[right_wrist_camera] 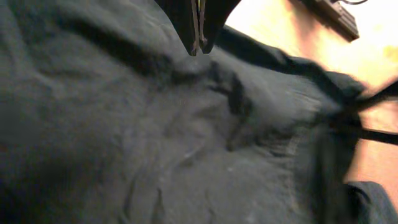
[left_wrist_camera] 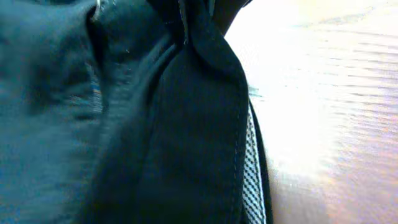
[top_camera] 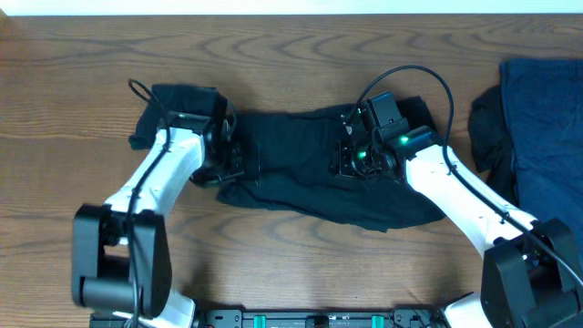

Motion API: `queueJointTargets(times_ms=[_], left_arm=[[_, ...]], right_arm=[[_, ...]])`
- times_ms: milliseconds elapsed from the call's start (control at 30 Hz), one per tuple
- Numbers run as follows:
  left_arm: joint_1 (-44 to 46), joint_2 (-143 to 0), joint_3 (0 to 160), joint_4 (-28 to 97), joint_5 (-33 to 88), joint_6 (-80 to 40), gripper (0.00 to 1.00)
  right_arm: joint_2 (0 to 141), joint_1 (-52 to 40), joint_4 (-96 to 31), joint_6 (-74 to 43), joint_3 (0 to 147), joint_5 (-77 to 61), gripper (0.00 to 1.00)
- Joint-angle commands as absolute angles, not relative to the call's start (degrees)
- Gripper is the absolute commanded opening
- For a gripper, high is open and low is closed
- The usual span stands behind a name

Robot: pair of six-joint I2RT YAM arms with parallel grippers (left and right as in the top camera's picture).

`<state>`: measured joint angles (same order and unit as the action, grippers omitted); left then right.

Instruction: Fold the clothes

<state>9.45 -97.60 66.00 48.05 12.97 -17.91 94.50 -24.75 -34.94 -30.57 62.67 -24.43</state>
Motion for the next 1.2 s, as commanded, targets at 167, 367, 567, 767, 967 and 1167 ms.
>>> queueJointTargets(times_ms=[167,367,567,767,967,1167], left_arm=[[9.6,-92.4,75.0,53.7,12.8,-15.5,0.06],[9.6,-91.5,76.9,54.7,12.9,-15.2,0.06],[9.6,-91.5,79.6,56.3,12.8,-14.6,0.06],[9.8,-91.5,82.7,58.7,12.9,-14.6,0.06],[11.6,-91.5,82.8,59.4,12.8,-11.4,0.06],[14.2,-91.5,82.8,59.4,12.8,-10.0,0.06]], right_arm=[[97.8,-24.5,-34.5,-32.5,63.0,-21.3,0.01],[101.6,-26.9,-31.7,-32.8,63.0,-24.1,0.01],[106.8,-31.0,-28.9,-34.7,63.0,-24.2,0.01],[113.1,-34.1,-26.2,-36.1,63.0,-24.3,0.01],[113.0,-32.9,-24.1,-34.7,64.6,-27.4,0.01],[109.4,-27.5,-25.5,-32.5,69.3,-28.8,0.01]])
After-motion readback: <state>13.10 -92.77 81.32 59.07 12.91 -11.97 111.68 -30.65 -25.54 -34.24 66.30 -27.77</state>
